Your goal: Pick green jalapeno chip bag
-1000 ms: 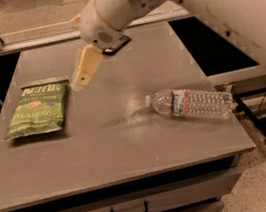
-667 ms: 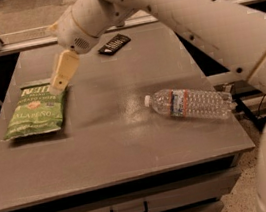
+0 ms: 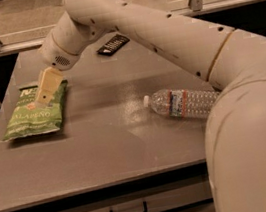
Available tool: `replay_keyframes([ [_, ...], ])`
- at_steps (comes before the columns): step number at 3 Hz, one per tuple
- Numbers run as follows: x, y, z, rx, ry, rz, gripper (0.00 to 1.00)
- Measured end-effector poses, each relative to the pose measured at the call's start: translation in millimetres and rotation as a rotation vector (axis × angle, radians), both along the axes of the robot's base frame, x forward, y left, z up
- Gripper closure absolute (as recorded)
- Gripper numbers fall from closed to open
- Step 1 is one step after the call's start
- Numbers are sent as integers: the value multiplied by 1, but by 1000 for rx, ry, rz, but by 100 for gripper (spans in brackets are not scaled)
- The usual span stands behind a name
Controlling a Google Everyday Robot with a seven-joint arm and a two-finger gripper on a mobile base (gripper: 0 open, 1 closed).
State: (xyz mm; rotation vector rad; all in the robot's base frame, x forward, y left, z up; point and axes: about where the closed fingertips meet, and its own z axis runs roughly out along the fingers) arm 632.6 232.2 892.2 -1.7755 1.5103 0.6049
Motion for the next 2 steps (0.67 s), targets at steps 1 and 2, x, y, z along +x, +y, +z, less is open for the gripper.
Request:
replay_keyframes([
  [1, 6, 5, -28, -51, 49, -35, 0],
  [2, 10, 4, -49, -90, 89, -55, 18],
])
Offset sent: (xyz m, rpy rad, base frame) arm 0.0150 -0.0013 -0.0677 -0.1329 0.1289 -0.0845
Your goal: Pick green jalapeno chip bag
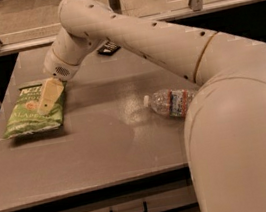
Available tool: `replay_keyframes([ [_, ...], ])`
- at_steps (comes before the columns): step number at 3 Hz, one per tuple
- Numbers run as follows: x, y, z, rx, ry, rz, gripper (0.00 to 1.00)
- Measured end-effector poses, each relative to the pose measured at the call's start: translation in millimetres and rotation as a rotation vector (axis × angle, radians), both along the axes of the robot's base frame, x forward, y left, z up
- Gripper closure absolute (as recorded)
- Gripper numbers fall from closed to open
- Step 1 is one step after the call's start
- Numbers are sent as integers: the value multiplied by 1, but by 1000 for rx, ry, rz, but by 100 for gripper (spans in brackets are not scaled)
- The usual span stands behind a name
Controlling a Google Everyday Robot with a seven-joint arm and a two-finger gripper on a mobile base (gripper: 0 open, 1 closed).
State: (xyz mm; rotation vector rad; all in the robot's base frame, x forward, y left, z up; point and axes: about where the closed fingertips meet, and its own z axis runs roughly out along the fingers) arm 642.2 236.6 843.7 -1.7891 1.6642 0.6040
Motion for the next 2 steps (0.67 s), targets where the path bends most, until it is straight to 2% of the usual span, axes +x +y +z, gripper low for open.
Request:
replay_keyframes([
  [1, -5, -2, -5, -4, 20, -10, 41],
  [2, -10, -7, 10, 11, -3, -18, 64],
])
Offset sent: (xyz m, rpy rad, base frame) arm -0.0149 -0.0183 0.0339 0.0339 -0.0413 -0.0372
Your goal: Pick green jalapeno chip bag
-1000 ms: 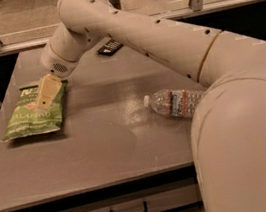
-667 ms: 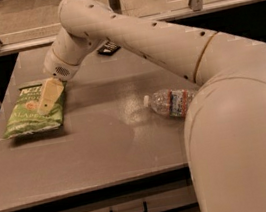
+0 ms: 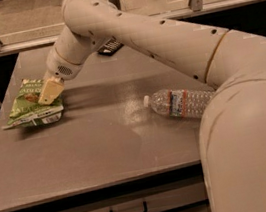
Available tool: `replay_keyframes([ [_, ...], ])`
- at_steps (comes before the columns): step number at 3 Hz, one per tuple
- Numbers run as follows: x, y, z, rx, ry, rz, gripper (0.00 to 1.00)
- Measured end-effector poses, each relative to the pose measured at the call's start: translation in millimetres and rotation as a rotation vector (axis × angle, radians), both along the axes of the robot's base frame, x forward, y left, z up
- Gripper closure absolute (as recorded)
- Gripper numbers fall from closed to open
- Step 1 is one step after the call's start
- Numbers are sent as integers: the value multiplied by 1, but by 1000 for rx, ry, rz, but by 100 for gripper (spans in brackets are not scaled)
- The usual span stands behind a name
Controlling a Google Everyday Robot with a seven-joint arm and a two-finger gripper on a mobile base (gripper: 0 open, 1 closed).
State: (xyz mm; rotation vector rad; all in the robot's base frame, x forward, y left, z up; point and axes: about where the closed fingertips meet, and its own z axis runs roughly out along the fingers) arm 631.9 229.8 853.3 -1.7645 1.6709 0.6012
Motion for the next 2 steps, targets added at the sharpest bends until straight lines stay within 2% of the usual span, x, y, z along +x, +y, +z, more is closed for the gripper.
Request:
replay_keyframes([
  [1, -5, -10, 36, 53, -59, -13, 87],
  [2, -6, -29, 96, 163, -158, -36, 100],
])
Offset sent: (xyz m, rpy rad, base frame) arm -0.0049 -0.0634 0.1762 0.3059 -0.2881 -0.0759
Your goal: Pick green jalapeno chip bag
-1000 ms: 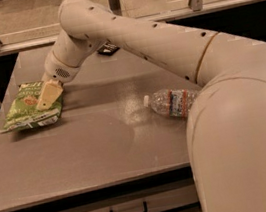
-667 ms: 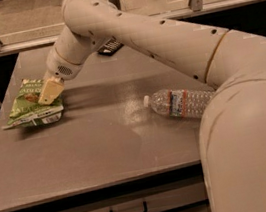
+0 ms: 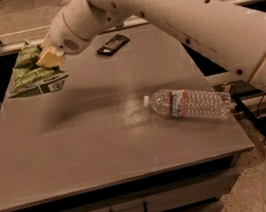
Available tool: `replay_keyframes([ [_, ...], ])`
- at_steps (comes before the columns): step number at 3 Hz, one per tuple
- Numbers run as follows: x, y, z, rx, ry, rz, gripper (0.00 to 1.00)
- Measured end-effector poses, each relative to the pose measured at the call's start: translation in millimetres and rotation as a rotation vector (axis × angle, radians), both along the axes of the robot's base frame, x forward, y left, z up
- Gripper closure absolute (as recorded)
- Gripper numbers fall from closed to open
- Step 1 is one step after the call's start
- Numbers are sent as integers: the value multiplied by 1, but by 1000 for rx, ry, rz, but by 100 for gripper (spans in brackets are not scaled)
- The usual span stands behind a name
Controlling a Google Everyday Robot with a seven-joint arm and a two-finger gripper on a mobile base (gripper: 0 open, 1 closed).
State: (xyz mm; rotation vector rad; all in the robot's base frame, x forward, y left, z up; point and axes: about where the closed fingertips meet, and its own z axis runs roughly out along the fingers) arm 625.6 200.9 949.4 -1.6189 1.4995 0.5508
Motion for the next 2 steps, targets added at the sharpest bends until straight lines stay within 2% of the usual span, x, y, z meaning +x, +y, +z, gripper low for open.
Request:
replay_keyframes([
  [1, 11, -19, 60, 134, -88, -19, 100],
  [2, 11, -19, 68, 144, -98, -16, 100],
])
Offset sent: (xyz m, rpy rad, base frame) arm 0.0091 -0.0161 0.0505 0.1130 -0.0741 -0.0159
